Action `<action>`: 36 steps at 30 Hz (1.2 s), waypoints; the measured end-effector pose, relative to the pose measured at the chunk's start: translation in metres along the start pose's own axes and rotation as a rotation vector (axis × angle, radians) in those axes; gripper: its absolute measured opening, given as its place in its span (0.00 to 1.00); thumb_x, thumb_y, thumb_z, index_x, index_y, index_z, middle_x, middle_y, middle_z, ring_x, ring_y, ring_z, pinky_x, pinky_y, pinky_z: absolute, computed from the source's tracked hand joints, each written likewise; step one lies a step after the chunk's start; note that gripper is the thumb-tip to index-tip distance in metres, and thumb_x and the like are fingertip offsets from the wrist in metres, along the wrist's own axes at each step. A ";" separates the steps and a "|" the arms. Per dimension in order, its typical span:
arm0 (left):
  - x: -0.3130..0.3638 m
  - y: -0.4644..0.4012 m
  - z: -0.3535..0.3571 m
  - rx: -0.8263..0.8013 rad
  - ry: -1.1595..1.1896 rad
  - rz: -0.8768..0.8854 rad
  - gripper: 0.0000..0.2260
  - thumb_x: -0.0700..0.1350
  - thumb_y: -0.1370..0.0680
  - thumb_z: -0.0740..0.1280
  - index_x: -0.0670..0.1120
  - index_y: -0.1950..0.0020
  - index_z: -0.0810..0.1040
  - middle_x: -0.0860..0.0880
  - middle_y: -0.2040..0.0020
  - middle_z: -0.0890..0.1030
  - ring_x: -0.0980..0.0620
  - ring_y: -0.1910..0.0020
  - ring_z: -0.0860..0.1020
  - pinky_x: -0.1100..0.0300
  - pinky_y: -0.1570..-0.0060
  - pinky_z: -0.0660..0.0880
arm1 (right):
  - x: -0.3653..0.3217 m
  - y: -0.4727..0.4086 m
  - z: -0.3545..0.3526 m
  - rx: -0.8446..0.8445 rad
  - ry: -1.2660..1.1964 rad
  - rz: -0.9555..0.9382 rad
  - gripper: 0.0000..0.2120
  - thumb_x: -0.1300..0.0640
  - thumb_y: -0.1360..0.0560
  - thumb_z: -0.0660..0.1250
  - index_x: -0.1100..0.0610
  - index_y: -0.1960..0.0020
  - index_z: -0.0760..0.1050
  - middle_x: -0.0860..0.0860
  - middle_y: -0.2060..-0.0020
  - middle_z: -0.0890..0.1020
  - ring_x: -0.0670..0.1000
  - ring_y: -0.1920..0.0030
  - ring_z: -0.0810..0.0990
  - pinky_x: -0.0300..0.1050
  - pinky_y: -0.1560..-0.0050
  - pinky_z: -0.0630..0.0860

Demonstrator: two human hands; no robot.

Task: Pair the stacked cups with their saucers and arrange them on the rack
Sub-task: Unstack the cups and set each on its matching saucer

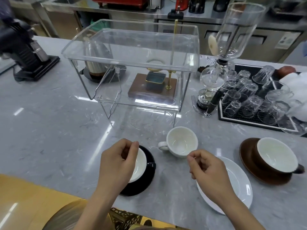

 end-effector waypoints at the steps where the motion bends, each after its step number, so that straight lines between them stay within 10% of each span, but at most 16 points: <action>1: 0.004 0.000 0.008 -0.020 0.001 0.006 0.11 0.49 0.21 0.70 0.52 0.64 0.78 0.53 0.70 0.79 0.59 0.72 0.74 0.72 0.71 0.69 | 0.001 -0.001 -0.005 0.009 -0.011 0.005 0.07 0.55 0.23 0.69 0.44 0.57 0.79 0.54 0.71 0.80 0.58 0.68 0.79 0.58 0.65 0.79; 21: 0.021 -0.030 0.057 -0.214 -0.168 0.028 0.10 0.47 0.23 0.72 0.53 0.64 0.78 0.58 0.69 0.80 0.58 0.69 0.76 0.68 0.68 0.71 | 0.016 -0.044 -0.026 0.049 0.128 -0.024 0.06 0.55 0.26 0.73 0.45 0.55 0.79 0.41 0.63 0.81 0.40 0.63 0.77 0.29 0.63 0.71; 28: 0.019 -0.043 0.075 -0.417 -0.448 0.170 0.10 0.50 0.26 0.74 0.53 0.46 0.82 0.60 0.53 0.79 0.53 0.47 0.76 0.56 0.45 0.71 | 0.017 -0.062 -0.014 -0.163 0.351 -0.162 0.37 0.37 0.36 0.72 0.33 0.32 0.59 0.17 0.38 0.56 0.21 0.37 0.54 0.23 0.37 0.54; 36: 0.013 -0.055 0.097 -0.566 -0.677 0.167 0.14 0.56 0.29 0.72 0.56 0.45 0.83 0.56 0.47 0.84 0.50 0.43 0.78 0.55 0.45 0.67 | 0.039 -0.072 0.002 -0.286 0.368 -0.082 0.56 0.38 0.38 0.76 0.44 0.20 0.47 0.33 0.27 0.56 0.44 0.23 0.58 0.43 0.26 0.56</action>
Point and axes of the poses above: each hand's wrist, its own y-axis away from the middle knuckle, its own z-axis out of the palm, x = y × z, the point moved 4 cm from there along -y, towards the middle knuckle
